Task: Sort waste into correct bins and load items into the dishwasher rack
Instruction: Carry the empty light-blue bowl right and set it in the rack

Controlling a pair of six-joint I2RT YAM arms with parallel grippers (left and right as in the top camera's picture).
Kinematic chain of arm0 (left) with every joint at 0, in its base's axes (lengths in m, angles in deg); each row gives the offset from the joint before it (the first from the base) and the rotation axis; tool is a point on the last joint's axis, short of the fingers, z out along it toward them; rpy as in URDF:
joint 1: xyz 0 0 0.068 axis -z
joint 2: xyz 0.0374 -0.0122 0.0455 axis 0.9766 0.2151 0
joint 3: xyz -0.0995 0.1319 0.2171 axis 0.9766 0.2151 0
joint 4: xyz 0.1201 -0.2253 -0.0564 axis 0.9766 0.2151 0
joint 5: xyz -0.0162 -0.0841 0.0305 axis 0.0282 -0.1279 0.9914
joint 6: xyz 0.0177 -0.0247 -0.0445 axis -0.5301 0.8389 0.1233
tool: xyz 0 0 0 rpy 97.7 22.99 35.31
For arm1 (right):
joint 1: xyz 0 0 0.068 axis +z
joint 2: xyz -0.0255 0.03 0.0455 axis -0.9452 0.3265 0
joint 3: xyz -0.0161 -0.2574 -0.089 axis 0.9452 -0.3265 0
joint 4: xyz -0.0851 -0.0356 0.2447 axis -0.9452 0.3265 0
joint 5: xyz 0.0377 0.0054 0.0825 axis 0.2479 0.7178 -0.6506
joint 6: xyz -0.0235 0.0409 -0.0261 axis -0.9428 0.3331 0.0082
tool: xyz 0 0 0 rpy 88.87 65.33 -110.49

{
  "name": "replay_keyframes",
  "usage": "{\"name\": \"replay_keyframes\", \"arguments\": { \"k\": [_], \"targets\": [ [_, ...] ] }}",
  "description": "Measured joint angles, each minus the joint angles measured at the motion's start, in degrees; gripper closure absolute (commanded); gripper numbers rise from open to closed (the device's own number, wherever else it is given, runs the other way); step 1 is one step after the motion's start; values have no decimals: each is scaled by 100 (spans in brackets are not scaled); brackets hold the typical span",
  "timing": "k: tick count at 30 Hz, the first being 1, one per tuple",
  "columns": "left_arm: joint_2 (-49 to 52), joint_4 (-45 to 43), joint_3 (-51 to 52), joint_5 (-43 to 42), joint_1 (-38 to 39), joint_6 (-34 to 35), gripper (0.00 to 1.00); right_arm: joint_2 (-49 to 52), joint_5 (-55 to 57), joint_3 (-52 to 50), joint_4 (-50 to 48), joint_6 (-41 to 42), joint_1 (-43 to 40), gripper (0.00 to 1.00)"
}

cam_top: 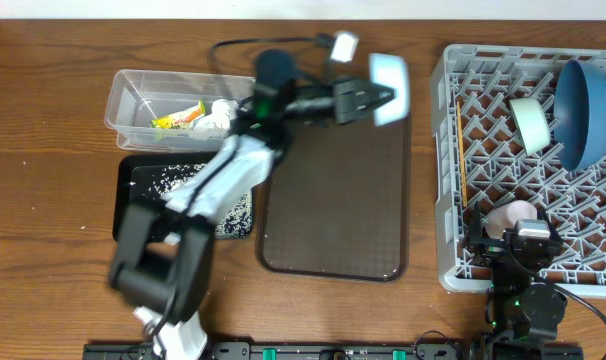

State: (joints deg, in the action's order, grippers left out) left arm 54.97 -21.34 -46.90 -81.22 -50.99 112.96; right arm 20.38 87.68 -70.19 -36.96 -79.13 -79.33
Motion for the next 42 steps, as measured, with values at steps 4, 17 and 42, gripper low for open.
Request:
{"name": "replay_keyframes", "arguments": {
  "k": [4, 17, 42],
  "targets": [
    [852, -2, -911, 48, 525, 146, 94, 2, 2, 0, 0, 0, 0, 1],
    [2127, -94, -1613, 153, 1720, 188, 94, 2, 2, 0, 0, 0, 0, 1],
    [2164, 83, -1628, 26, 986, 404, 13, 2, 2, 0, 0, 0, 0, 1]
  ]
}}
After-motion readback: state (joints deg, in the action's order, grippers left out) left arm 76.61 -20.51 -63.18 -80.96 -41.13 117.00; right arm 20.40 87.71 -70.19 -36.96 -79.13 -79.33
